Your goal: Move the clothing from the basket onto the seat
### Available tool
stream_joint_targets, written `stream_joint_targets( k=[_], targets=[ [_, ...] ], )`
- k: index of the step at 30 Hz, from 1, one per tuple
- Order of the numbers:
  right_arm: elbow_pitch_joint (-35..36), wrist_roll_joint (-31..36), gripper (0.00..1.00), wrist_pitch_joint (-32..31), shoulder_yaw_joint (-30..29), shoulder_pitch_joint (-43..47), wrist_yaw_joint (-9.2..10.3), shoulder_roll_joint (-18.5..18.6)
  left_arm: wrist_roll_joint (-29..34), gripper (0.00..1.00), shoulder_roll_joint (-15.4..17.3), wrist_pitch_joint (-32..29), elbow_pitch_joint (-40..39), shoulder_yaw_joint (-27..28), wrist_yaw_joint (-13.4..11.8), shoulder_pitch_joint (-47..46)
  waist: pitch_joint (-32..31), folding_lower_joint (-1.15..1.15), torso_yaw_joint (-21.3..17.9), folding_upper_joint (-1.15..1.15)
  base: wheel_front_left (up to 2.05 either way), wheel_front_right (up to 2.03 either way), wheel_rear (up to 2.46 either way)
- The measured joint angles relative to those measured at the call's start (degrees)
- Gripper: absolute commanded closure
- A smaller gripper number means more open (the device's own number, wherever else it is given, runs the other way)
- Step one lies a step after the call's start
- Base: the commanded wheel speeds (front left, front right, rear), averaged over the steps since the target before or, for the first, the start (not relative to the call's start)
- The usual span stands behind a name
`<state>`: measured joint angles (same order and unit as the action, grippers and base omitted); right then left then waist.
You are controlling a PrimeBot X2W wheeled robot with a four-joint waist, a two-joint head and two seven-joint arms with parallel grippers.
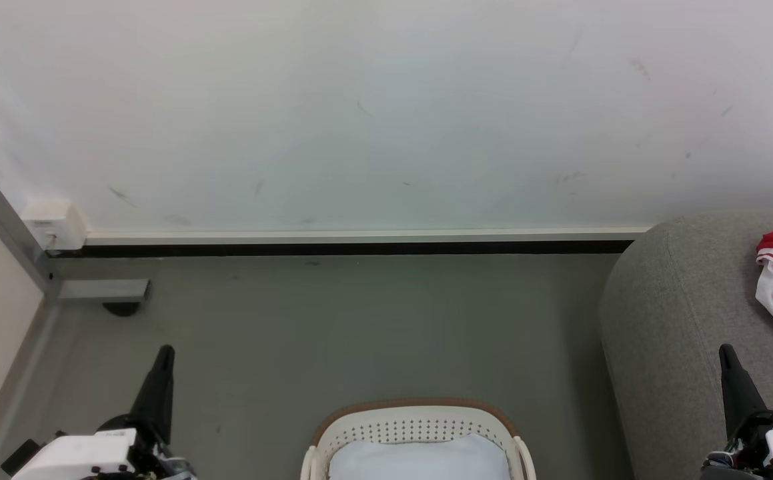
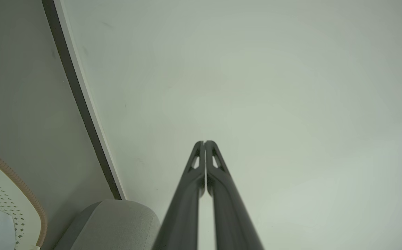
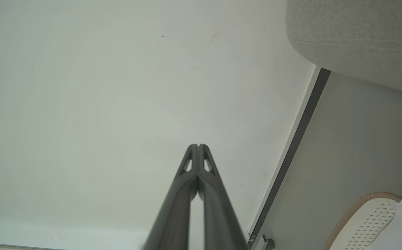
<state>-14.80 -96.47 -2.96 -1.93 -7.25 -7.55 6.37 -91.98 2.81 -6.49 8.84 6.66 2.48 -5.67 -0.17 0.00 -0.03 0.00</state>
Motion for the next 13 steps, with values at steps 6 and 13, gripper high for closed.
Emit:
stream_joint_targets(
  k=[6,13],
  targets=[
    [0.03,-0.36,1.00,0.27,0.38,0.00,0.00,0.36,0.00,1.00,0.00,0.00,0.00,0.01,0.00,-0.01,0.00,0.00,0.00,0.00,0.00,0.00,0.00],
    [0.08,-0.59,1.00,0.53,0.89,0.01,0.00,0.67,-0.01,1.00,0.00,0.00,0.00,0.01,0.00,-0.01,0.00,0.00,0.00,0.00,0.00,0.00,0.00]
  ],
)
